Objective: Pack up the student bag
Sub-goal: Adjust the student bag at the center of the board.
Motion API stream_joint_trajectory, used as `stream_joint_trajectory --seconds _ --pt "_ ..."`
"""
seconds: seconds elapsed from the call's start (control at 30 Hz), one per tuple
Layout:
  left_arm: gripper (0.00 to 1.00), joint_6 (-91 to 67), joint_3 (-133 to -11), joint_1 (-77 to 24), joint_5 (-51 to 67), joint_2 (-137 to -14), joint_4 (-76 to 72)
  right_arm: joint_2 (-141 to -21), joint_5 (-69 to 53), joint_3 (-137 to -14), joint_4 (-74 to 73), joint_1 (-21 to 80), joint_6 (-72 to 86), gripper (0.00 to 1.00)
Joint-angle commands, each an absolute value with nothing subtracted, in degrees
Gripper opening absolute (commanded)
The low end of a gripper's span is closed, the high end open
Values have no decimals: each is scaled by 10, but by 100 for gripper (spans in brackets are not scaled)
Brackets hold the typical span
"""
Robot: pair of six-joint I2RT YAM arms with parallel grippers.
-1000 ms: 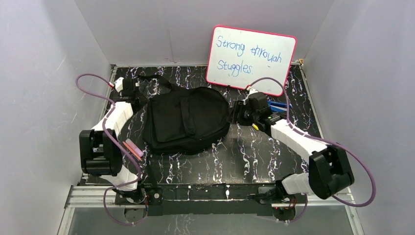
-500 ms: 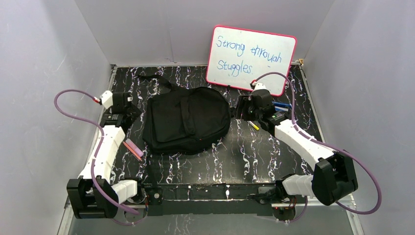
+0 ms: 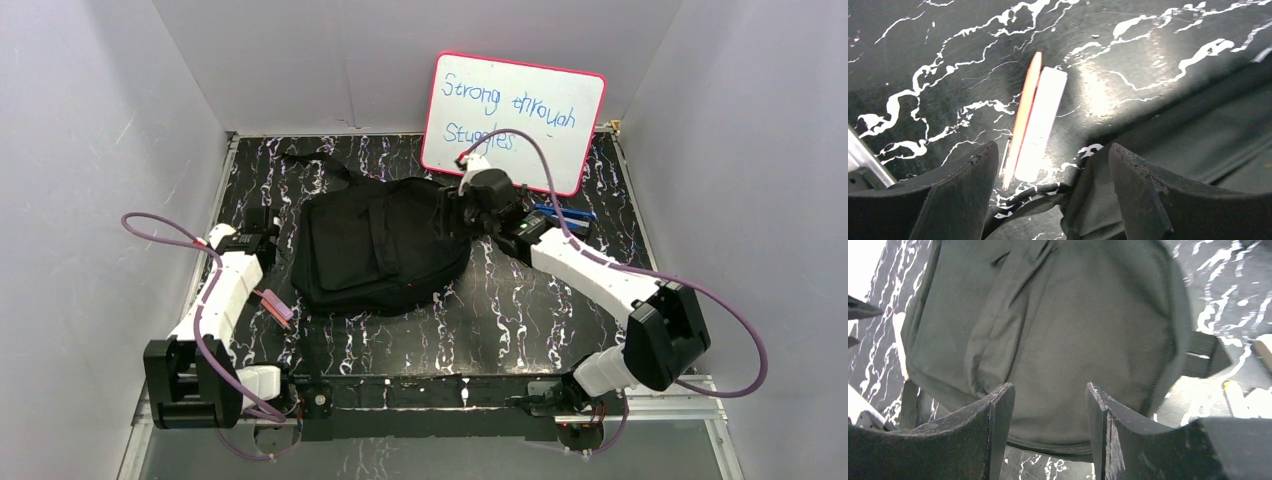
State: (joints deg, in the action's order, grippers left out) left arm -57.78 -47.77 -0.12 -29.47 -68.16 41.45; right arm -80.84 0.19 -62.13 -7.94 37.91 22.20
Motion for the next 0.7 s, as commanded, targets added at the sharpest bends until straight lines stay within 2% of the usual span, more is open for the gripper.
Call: stream_joint_trajectory --seconds 0.0,0.27,0.43,0.67 --pt "78 -616 -507 -1 -337 -700 464 -833 -4 -647 -43 410 222 62" --pt "77 -520 -495 -1 -250 -657 358 -940 -4 -758 -62 467 180 61" --pt "77 -491 -482 -1 -224 -624 313 -1066 55 -889 -126 489 177 72" --pt "77 -478 -484 -1 -204 -619 303 -1193 125 -1030 -213 520 170 74"
